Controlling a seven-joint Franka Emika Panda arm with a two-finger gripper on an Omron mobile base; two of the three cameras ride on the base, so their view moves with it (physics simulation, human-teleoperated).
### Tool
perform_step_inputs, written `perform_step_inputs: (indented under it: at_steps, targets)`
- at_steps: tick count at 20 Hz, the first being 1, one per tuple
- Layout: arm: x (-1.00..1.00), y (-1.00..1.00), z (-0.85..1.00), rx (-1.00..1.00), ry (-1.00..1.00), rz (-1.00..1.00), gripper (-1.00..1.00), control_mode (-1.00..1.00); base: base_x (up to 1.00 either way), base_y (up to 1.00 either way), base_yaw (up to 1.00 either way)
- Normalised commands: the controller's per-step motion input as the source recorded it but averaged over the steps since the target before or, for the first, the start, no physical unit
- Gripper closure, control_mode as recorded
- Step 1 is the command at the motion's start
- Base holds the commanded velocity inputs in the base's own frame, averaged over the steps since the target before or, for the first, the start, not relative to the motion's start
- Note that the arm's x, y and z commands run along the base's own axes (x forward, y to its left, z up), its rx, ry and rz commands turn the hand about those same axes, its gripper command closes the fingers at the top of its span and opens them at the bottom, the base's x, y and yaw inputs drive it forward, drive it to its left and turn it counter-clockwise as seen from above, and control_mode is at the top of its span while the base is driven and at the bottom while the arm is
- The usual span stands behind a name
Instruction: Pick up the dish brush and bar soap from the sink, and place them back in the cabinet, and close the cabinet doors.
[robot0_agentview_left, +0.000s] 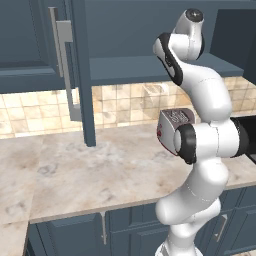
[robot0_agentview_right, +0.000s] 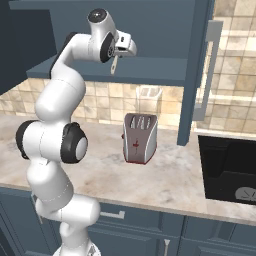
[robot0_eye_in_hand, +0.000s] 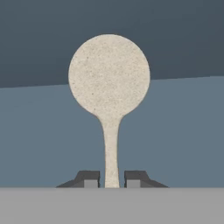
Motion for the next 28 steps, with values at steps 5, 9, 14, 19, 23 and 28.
perform_step_inputs:
  at_steps: [5, 9, 14, 19, 23, 28]
  targets:
    - [0.16, 0.0, -0.18, 0.0, -0.09, 0.0, 1.0, -1.0, 0.0, 0.0, 0.0]
    - [0.12, 0.0, -0.22, 0.0, -0.11, 0.0, 1.0, -1.0, 0.0, 0.0, 0.0]
    - [0.1, 0.0, -0.19, 0.0, -0.08, 0.0, 1.0, -1.0, 0.0, 0.0, 0.0]
    - [0.05, 0.0, -0.15, 0.0, -0.06, 0.0, 1.0, -1.0, 0.0, 0.0, 0.0]
    - [0.0, 0.0, -0.08, 0.0, -0.02, 0.0, 1.0, -1.0, 0.0, 0.0, 0.0]
    - [0.0, 0.0, -0.08, 0.0, 0.0, 0.0, 1.0, -1.0, 0.0, 0.0, 0.0]
